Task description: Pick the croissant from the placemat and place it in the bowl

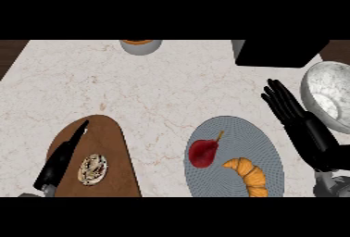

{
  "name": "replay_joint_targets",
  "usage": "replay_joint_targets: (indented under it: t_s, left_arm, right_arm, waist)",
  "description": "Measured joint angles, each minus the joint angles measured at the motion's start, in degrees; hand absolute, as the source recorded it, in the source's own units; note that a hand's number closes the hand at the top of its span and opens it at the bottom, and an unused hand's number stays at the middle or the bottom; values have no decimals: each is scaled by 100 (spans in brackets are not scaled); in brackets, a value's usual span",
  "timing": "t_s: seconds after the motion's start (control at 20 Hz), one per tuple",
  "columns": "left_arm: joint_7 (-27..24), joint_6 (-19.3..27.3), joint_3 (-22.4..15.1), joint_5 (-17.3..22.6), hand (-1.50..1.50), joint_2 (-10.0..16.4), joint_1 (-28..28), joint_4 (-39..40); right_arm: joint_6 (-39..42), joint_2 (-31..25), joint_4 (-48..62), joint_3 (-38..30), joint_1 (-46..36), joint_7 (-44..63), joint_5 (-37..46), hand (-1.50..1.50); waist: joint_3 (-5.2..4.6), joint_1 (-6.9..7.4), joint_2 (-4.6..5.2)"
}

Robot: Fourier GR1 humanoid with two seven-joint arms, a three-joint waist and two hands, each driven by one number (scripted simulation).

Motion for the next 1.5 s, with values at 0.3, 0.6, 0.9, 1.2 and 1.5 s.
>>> replay_joint_targets:
  t_s: [0.3,0.6,0.9,1.2,1.5]
  left_arm:
    - [-325,-270,79,446,0,-307,-253,-1017]
    - [-439,-466,-143,722,0,-893,-624,-1417]
    - [-596,-706,-109,808,0,-1071,-743,-1394]
    - [-540,-780,-146,810,0,-1157,-816,-1387]
    - [-506,-852,-127,826,0,-1150,-881,-1419]
  right_arm:
    - [-308,-11,-308,-135,484,-313,389,150]
    - [-970,-59,60,103,1115,-790,1672,-150]
    - [-1127,-283,284,438,990,-830,2836,-150]
    - [-559,-1219,7,810,555,496,3888,-150]
    - [1151,-1955,-511,1414,42,2216,3923,-150]
  waist:
    - [142,-235,-20]
    - [139,-280,13]
    - [145,-173,40]
    - [129,-116,38]
    - [113,-19,49]
